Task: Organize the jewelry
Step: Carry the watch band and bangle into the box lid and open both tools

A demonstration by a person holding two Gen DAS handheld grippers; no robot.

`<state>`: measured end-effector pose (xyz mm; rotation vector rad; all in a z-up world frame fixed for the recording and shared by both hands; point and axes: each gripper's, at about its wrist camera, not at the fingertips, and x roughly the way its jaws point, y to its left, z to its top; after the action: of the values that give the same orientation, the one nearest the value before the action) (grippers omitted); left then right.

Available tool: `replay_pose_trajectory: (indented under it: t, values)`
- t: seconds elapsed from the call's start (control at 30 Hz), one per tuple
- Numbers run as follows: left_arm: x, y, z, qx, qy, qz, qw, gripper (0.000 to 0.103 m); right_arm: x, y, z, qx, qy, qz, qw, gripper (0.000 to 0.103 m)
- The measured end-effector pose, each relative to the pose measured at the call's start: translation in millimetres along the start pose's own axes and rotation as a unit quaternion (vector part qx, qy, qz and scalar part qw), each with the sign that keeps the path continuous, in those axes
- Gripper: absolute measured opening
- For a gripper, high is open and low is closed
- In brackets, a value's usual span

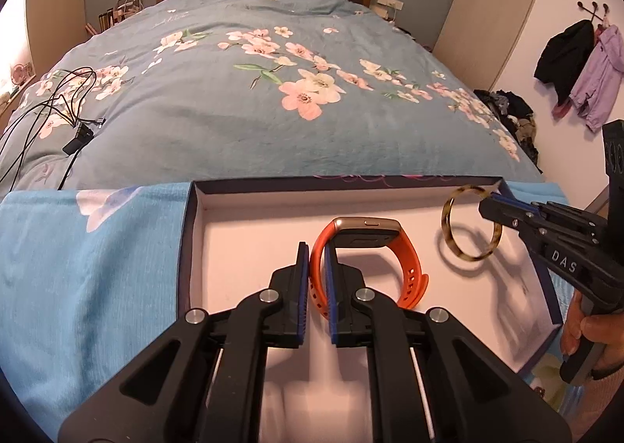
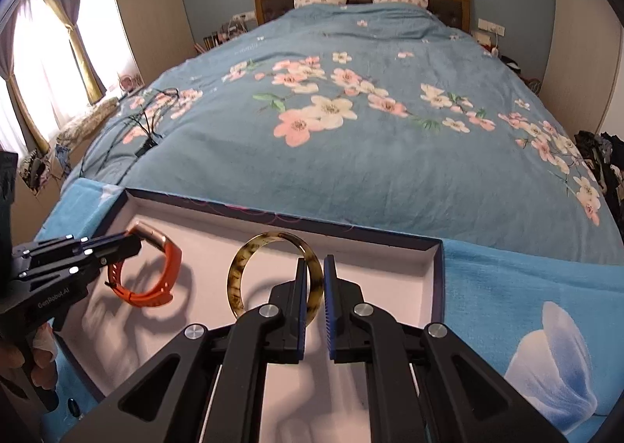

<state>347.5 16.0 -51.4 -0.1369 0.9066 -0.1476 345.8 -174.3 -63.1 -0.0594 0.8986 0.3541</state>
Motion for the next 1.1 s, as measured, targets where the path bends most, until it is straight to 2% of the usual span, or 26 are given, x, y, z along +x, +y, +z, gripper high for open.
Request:
replay_pose_trajectory:
  t: [0.3,0.47,0.53,0.57,0.63,0.67,0.73,0.83,0.97,1.1]
  values:
    - [19.9,2.7,12.6,-0.005,0.019,0.015,0.9997,0.009,18.5,-3.7,7.4,0.018,0.035,-0.004,0.999,0.007]
    - [32.6,6.8,16.3,-0.02,0.056,0.003,0.9982,0.009,21.0,-5.9,8.3,0.028,0.037,-0.009,0.999,0.009]
    - [33.5,8.8,16.0,-0.025,0.056,-0.002,0.9981,0.015,15.9,-5.3,7.5,0.027,0.027,-0.015,0.999,0.018]
    - [31.6,9.3,15.4,-0.025,0.05,0.0,0.9984,0.018,11.0,-5.3,6.8,0.027,0.017,-0.013,0.999,0.021]
    - [20.9,8.9,12.5,-0.02,0.027,0.003,0.9994,0.031,-2.5,-4.6,4.6,0.025,-0.003,-0.012,1.0,0.027]
    - [13.7,8.5,10.2,-0.018,0.013,0.001,0.9997,0.033,-12.5,-3.5,2.3,0.02,-0.017,-0.008,1.0,0.028]
    - [-2.7,7.4,4.8,-0.012,-0.012,0.01,0.9998,0.038,-38.9,-1.0,-6.6,0.01,-0.053,0.013,0.998,0.037]
    - [-37.5,6.3,-8.1,0.002,-0.058,0.005,0.9983,0.049,-79.0,7.6,-27.2,-0.022,-0.092,0.041,0.995,0.04]
    - [-84.5,4.3,-35.5,0.03,-0.099,0.0,0.9947,0.05,-114.9,20.1,-64.3,-0.07,-0.105,0.062,0.99,0.04]
    - [-119.0,3.4,-70.4,0.051,-0.114,-0.008,0.9921,0.052,-129.2,26.3,-101.9,-0.089,-0.088,0.078,0.989,0.04]
